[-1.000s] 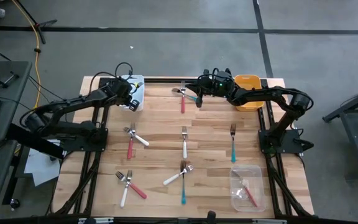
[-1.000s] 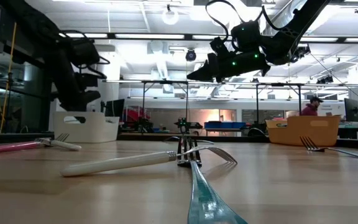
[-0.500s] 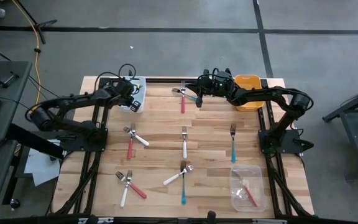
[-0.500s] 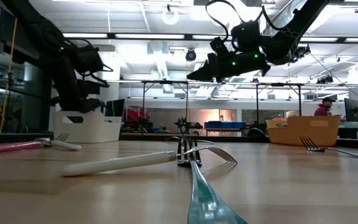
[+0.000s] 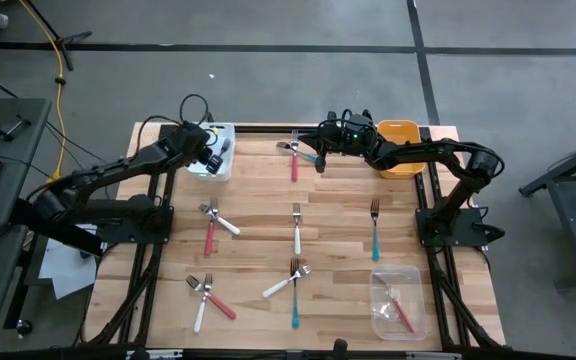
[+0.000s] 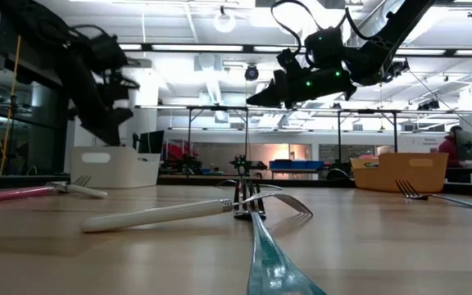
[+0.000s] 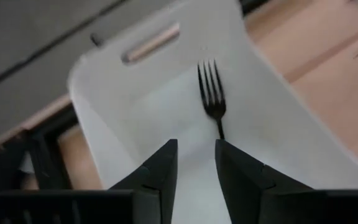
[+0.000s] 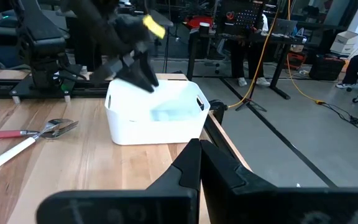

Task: Sort silverware by color (type)
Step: Put the middle left white fork into the yellow bin

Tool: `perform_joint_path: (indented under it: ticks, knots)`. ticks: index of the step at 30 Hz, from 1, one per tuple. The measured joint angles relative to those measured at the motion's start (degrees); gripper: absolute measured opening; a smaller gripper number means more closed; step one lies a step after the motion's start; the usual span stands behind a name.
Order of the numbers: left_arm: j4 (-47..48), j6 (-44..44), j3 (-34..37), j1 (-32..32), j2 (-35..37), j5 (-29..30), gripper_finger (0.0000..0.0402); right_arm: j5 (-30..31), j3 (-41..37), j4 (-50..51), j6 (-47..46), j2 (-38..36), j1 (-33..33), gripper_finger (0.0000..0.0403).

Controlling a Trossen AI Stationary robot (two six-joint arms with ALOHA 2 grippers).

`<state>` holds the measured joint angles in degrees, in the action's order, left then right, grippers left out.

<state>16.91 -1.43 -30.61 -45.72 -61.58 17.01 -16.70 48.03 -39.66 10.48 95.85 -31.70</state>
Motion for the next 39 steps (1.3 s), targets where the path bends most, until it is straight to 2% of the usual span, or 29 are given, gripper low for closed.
perform_joint_path:
  ticks: [8, 14, 20, 23, 32, 39]
  knots:
    - [-1.81, 2.43, 0.01, 7.59, 9.99, 0.08, 0.0034, 0.01, 0.00, -0.02, 0.00, 0.00, 0.00, 0.0000]
    - [-7.97, 5.04, 0.04, 16.57, 13.23, 0.05, 0.0006, 0.01, 0.00, -0.02, 0.02, 0.00, 0.00, 0.0000]
    - [-13.12, 7.25, 0.20, 24.06, 13.22, 0.03, 0.0001, 0.01, 0.00, -0.02, 0.02, 0.00, 0.00, 0.0000]
    - [-20.56, 7.32, 2.85, 26.61, 13.25, -0.30, 0.0001, 0.01, 0.00, -0.02, 0.02, 0.00, 0.00, 0.0000]
    - [-40.38, 7.69, 14.36, 30.20, 13.22, -4.88, 0.0001, 0.10, 0.00, -0.07, 0.02, 0.00, 0.80, 0.0000]
    - [-43.96, 7.03, 17.84, 31.53, 13.22, -4.89, 0.0001, 0.03, 0.00, -1.44, 0.04, 0.00, 1.88, 0.0000]
